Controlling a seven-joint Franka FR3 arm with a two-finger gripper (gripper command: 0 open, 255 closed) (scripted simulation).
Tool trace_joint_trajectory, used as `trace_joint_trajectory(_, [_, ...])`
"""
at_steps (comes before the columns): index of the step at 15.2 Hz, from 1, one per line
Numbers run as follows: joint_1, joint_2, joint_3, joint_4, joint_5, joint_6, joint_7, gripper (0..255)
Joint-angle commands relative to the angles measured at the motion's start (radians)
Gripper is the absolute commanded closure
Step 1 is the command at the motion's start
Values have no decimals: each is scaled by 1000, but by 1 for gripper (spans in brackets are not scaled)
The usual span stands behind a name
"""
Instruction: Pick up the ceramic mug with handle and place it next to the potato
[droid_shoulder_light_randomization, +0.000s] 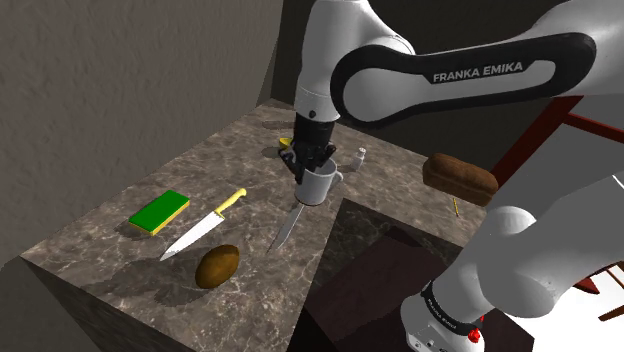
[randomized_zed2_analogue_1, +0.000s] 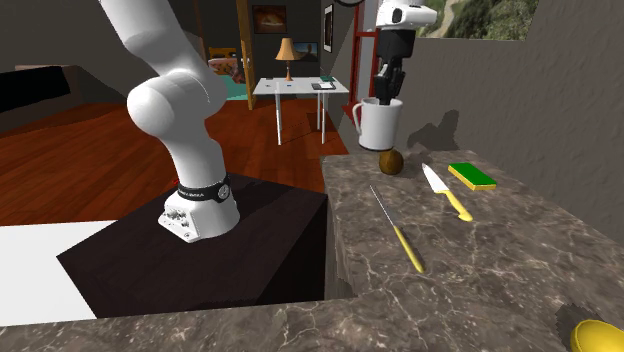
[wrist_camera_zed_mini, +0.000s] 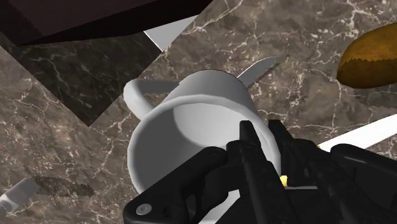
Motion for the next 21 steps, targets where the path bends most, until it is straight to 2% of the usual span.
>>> trace_joint_trajectory(1, [19,31,36,28,5,1,55,255])
trace_joint_trajectory(10, [96,194,182,204,-16,-25,294,255])
trace_joint_trajectory(16, [158,351,262,373,-81,-61,463,255])
trace_joint_trajectory(20, [217,474,297,512,-142,-100,572,255])
trace_joint_trajectory(21, [218,477,296,502,-144,-88,574,255])
